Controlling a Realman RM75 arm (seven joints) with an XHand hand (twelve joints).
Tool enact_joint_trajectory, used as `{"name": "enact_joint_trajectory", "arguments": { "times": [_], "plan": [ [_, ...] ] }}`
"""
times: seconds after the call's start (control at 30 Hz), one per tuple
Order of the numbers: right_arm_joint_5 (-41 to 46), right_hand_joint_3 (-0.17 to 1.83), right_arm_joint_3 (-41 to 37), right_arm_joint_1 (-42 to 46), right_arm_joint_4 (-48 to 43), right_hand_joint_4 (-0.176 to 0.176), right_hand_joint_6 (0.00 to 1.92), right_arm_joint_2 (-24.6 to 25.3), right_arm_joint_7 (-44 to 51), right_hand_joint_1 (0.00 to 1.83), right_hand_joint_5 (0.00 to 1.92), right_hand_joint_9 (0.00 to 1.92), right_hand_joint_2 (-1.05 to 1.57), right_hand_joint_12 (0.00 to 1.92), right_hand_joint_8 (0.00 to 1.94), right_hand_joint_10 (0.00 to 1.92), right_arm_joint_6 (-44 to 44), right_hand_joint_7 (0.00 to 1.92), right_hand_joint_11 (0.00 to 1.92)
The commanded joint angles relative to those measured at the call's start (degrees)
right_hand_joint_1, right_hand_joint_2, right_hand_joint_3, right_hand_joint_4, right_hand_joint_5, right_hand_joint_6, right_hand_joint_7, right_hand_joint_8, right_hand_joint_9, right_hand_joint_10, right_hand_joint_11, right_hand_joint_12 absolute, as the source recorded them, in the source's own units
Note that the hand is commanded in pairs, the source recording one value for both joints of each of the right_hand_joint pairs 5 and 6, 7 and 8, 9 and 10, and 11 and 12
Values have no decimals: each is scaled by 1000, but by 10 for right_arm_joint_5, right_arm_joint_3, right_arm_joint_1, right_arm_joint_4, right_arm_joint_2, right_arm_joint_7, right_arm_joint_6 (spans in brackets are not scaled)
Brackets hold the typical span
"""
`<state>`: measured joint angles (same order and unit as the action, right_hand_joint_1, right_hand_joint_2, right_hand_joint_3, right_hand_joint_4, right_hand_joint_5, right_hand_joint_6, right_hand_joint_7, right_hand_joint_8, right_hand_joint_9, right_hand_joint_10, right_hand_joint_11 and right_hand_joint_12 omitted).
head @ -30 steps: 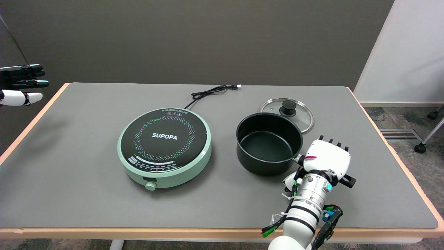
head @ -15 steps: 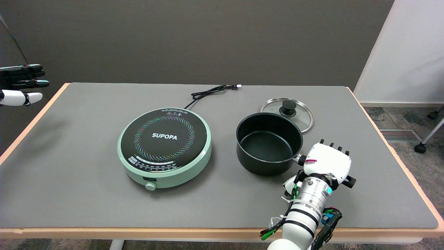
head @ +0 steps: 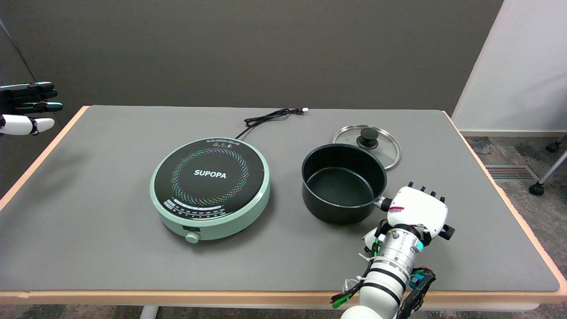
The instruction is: Pick up the pot.
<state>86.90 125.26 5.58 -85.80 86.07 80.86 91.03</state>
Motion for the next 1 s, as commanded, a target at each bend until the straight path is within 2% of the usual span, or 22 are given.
{"name": "enact_joint_trajectory", "arguments": {
  "times": [0.03,0.13,0.23,0.3,0.37,0.4,0.47,0.57,0.8,1.0],
  "plan": [
    [2,1263,1,0,-1,-43,1284,-1,1,1229,1284,1284,33,1284,1284,1284,1,1284,1284],
    [2,1025,1,0,-2,-67,1377,-1,1,1264,1377,1377,155,1377,1377,1377,0,1377,1377],
    [1,917,0,0,-2,-84,1449,-1,0,1276,1449,1449,226,1449,1449,1449,0,1449,1449],
    [2,808,-1,0,-3,-104,1583,0,-1,1282,1583,1583,328,1583,1583,1583,0,1583,1583],
    [4,766,-3,-1,-4,-93,1674,0,-4,1277,1674,1674,381,1674,1674,1674,0,1674,1674],
    [5,733,-3,-1,-5,-69,1758,0,-5,1266,1758,1758,411,1758,1758,1758,1,1758,1758],
    [4,684,-5,-1,-7,-46,1833,0,-4,1257,1833,1833,434,1833,1833,1833,1,1833,1833],
    [1,585,-5,-2,-8,-33,1879,-2,-4,1264,1879,1879,436,1879,1879,1879,0,1879,1879],
    [0,623,-5,-3,-9,-35,1878,-6,-3,1321,1878,1878,312,1878,1878,1878,0,1878,1878],
    [6,689,-10,-3,-12,-43,1868,-6,-5,1274,1868,1868,466,1868,1868,1868,1,1868,1868]
  ]
}}
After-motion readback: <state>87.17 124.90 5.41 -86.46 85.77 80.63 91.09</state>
